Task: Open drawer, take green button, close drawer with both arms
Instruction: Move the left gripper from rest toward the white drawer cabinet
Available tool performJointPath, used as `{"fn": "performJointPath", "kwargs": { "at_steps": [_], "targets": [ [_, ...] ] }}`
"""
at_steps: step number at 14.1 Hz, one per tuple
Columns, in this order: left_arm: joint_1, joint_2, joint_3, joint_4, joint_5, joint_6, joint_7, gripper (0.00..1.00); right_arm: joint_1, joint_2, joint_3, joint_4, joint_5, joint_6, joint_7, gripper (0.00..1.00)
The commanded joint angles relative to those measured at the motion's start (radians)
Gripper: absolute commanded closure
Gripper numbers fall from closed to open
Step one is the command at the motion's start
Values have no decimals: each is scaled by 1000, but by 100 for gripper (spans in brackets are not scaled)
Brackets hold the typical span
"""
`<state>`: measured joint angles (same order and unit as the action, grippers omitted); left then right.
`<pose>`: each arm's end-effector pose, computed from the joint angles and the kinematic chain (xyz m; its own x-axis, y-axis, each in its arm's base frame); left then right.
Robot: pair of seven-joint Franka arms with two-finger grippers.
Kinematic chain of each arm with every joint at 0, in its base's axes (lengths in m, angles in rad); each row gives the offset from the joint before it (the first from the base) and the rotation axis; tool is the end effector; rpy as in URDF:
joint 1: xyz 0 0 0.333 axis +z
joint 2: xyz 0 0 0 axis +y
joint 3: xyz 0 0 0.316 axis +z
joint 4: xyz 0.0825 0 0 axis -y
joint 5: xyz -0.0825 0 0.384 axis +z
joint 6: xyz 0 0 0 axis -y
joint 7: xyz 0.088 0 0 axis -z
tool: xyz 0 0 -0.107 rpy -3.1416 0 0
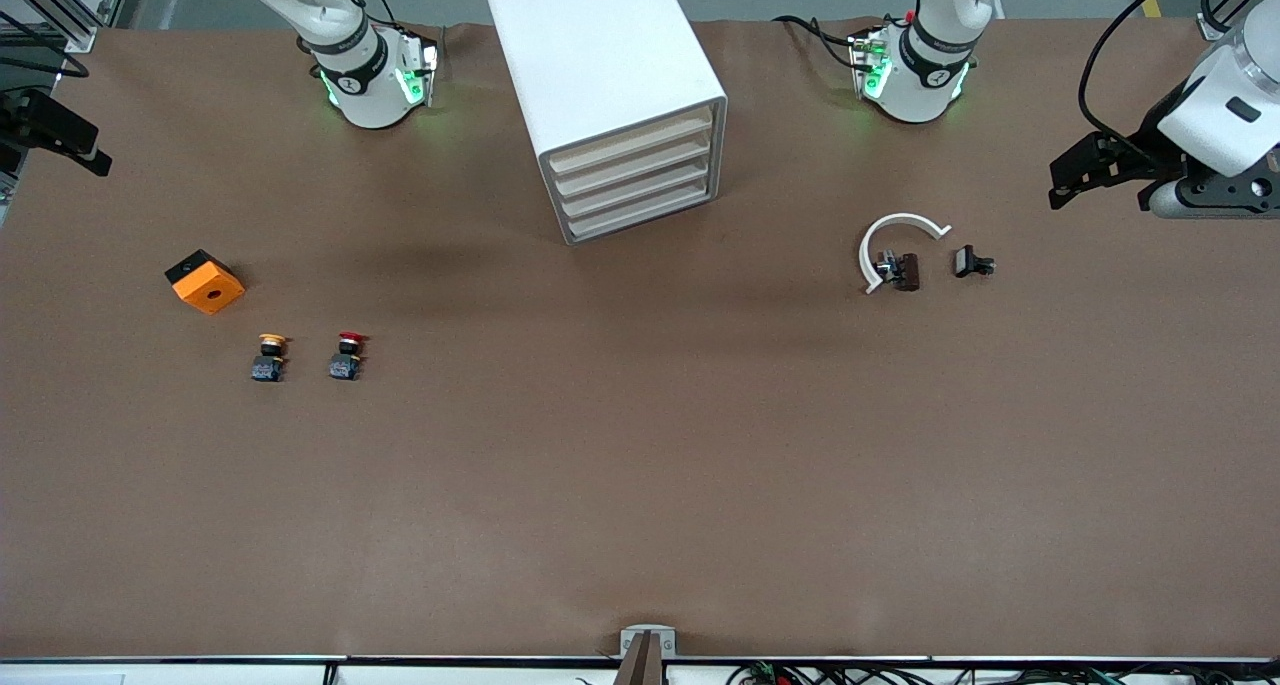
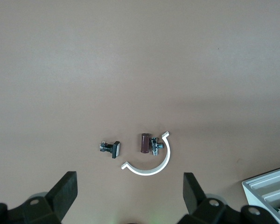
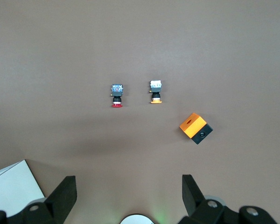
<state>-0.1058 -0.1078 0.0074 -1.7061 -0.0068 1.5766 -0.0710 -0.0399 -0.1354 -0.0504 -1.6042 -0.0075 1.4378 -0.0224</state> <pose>0.5172 -0.0516 0.6191 0.9994 -0.0274 -0.0222 -0.0273 -0.9996 0.0060 0.4951 -0.0478 0.6686 0.9972 -0.0681 -0.0312 -0.0682 -0.9977 0.0000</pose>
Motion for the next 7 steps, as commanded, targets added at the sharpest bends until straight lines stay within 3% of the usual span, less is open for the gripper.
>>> {"fn": "performJointPath", "kwargs": {
  "at_steps": [1, 7],
  "targets": [
    [0, 17, -3, 32, 5, -24, 16, 0, -9, -23, 3, -17, 4, 19, -13, 0],
    [1, 22, -3, 37, 1, -23, 17, 0, -12, -24, 1, -17, 12, 23, -11, 0]
  ]
}}
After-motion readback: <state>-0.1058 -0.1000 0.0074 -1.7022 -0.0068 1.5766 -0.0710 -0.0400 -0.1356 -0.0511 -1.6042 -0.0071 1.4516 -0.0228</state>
